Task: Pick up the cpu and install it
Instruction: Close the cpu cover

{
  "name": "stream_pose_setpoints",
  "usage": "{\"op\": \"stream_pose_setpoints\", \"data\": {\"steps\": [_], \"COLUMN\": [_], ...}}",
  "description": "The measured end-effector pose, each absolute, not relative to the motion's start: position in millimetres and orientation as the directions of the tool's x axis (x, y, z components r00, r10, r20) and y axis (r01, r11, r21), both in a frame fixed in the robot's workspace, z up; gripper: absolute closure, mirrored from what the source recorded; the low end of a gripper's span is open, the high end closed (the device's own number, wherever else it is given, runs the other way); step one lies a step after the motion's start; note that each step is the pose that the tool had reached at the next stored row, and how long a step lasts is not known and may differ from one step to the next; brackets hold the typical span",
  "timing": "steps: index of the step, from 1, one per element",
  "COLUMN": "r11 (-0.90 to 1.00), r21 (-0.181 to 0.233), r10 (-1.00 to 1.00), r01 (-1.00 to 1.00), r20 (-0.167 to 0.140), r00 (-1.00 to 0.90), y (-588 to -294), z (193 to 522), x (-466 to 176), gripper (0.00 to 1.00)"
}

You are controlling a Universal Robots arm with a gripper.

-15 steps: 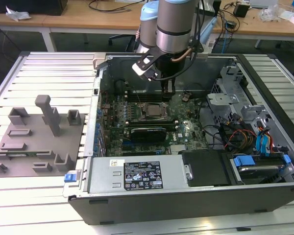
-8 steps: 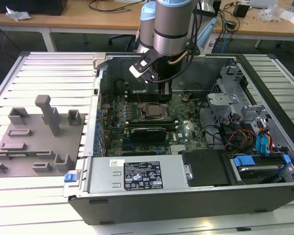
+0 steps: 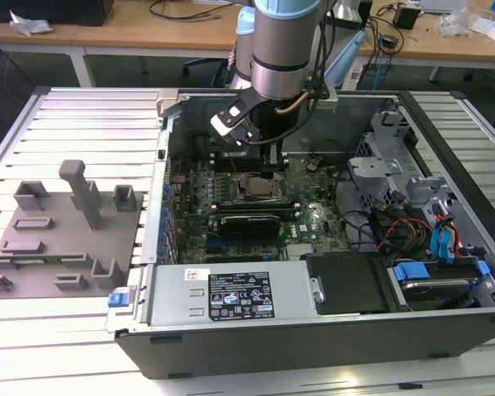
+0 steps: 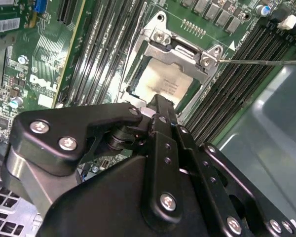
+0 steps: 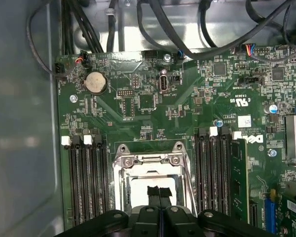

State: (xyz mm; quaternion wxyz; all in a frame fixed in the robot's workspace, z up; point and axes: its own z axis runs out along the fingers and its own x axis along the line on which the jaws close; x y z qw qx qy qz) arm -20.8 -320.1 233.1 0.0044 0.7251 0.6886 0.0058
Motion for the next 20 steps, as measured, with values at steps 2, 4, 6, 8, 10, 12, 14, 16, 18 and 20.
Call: {"op": "stream_pose_setpoints", "data": {"steps": [2,4,6,8,10,12,14,16,18,20], "r11": [-0.052,-0.05,-0.028,0.022,0.074,0.109,0.158,0.219,0.253,0.296], "r21": [0.014,0.014,0.014,0.014,0.014,0.014,0.014,0.014,0.014,0.014], "r10": [0.999,0.999,1.0,1.0,0.997,0.994,0.987,0.976,0.967,0.955], "r01": [0.999,0.999,1.0,1.0,0.997,0.994,0.987,0.976,0.967,0.955], "r20": [0.002,0.002,0.002,0.001,0.001,0.001,0.001,0.0,0.0,0.0], "r00": [0.052,0.05,0.028,-0.022,-0.074,-0.109,-0.158,-0.219,-0.253,-0.296], "y": [-320.1,-320.1,-320.0,-320.1,-320.1,-320.1,-320.1,-320.1,-320.0,-320.0], "z": [233.1,233.1,233.1,233.0,232.9,232.8,232.6,232.5,232.4,232.3], "x": [-20.8,-20.8,-20.8,-20.8,-20.8,-20.8,-20.8,-20.8,-20.8,-20.8], "gripper": [0.89,0.89,0.89,0.89,0.89,0.89,0.89,0.89,0.89,0.89]}}
